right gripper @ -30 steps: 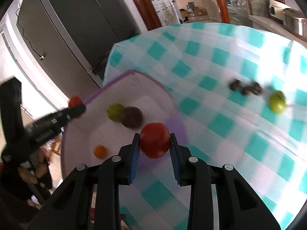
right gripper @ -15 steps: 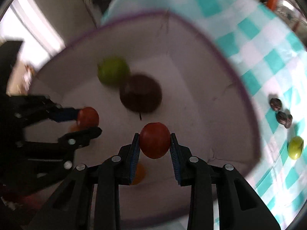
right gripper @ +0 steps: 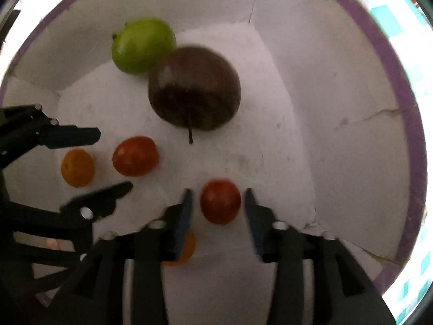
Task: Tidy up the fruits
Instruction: 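Open both tools to drop the tomatoes into the box, then withdraw both tools from the box toward the green tomato and nuts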
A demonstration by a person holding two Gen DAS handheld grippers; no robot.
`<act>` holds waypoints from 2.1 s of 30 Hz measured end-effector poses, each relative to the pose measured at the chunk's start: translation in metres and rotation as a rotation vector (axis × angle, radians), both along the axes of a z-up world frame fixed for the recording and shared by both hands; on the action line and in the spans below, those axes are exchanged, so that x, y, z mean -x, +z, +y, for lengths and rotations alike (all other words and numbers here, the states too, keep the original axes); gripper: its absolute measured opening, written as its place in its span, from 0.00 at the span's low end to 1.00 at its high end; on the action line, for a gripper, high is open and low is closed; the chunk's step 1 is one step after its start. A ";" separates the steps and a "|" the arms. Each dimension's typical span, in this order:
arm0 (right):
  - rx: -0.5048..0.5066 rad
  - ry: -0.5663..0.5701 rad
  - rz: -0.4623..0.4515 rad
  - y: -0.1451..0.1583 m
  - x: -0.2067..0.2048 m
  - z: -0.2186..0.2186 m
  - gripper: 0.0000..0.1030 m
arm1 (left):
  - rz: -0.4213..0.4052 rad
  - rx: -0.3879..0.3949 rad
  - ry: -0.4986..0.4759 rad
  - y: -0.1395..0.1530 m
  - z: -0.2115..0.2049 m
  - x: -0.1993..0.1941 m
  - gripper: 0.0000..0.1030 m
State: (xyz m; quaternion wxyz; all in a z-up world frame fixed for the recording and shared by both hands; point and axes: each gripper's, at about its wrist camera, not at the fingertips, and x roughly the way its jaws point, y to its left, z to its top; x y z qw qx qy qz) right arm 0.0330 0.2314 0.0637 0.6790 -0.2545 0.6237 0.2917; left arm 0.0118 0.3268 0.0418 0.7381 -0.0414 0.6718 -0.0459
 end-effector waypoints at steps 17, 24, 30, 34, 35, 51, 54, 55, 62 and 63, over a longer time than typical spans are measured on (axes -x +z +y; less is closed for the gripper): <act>-0.648 -0.342 -0.337 0.124 0.011 -0.198 0.75 | -0.811 -0.189 0.457 0.166 -0.027 0.082 0.98; -0.521 -0.587 -0.266 0.068 0.037 -0.347 0.77 | -0.846 -0.110 0.325 0.179 -0.164 0.102 0.98; -0.410 -0.632 -0.204 0.024 0.077 -0.431 0.77 | -0.644 -0.078 0.128 0.129 -0.264 0.096 0.98; -0.396 -0.666 -0.173 0.005 0.083 -0.454 0.77 | -0.561 -0.111 0.033 0.100 -0.304 0.096 0.98; -0.392 -0.676 -0.162 0.000 0.084 -0.458 0.77 | -0.542 -0.123 0.010 0.097 -0.310 0.095 0.98; -0.292 -0.686 -0.163 -0.020 0.016 -0.431 0.80 | -0.373 -0.164 -0.144 0.045 -0.319 -0.006 0.98; -0.255 -0.708 -0.181 -0.025 -0.019 -0.418 0.80 | -0.352 -0.160 -0.122 0.037 -0.309 -0.043 0.98; -0.246 -0.708 -0.185 -0.027 -0.027 -0.414 0.80 | -0.339 -0.150 -0.106 0.033 -0.304 -0.057 0.98; -0.213 -0.683 -0.233 -0.035 -0.107 -0.371 0.79 | -0.325 -0.109 -0.137 0.006 -0.309 -0.109 0.98; -0.214 -0.676 -0.242 -0.035 -0.120 -0.365 0.79 | -0.332 -0.120 -0.138 0.002 -0.310 -0.112 0.98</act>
